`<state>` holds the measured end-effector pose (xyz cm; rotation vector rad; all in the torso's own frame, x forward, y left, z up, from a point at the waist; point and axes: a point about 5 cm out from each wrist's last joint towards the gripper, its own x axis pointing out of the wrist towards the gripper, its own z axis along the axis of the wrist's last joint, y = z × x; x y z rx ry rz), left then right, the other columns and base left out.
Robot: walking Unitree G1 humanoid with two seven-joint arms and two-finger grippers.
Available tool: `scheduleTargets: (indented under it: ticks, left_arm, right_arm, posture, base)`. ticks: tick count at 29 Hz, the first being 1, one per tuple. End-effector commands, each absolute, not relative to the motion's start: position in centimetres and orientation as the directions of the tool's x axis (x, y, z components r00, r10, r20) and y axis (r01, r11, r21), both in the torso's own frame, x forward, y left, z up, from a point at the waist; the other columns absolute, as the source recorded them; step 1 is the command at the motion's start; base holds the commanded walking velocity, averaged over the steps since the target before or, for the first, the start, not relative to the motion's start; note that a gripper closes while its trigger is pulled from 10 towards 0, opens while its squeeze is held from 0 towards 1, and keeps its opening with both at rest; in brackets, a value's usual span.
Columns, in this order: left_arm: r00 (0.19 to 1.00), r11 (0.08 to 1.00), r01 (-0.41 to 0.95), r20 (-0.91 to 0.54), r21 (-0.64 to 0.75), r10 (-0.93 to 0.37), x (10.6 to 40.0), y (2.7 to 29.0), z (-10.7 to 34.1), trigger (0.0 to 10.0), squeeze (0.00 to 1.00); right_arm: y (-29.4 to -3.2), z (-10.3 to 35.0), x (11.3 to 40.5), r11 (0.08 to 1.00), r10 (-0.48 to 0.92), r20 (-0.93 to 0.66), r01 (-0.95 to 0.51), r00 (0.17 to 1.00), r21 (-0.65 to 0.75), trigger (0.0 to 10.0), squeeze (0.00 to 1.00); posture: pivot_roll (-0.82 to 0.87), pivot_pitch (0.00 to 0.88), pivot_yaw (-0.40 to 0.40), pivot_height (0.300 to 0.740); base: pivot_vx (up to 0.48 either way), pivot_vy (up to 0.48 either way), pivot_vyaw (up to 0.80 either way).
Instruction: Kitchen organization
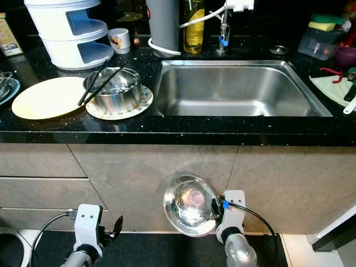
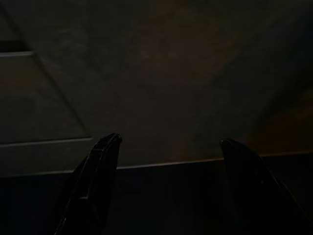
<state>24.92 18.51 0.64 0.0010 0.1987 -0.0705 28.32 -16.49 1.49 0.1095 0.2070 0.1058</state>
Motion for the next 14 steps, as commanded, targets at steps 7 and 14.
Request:
scheduleTargets:
  ticks: [7,14]
  left_arm:
    - [0.972,0.993,0.117,-0.2,-0.029,-0.12,24.3,18.43,0.38,10.0,0.0]
    - [0.976,0.987,0.128,-0.189,0.094,-0.109,24.57,18.7,0.64,10.0,0.0]
  right_arm:
    - [-16.34,1.18,27.75,0.962,0.147,-0.186,-0.097,0.971,0.254,10.0,0.0]
    - [-16.99,1.48,28.03,0.992,0.09,-0.186,-0.073,0.978,0.1,10.0,0.0]
  posture:
    - [-0.11,0.116,-0.004,0.74]
    - [-0.11,0.116,-0.006,0.74]
  base:
    - [0.0,0.0,0.0]
    - [0.0,0.0,0.0]
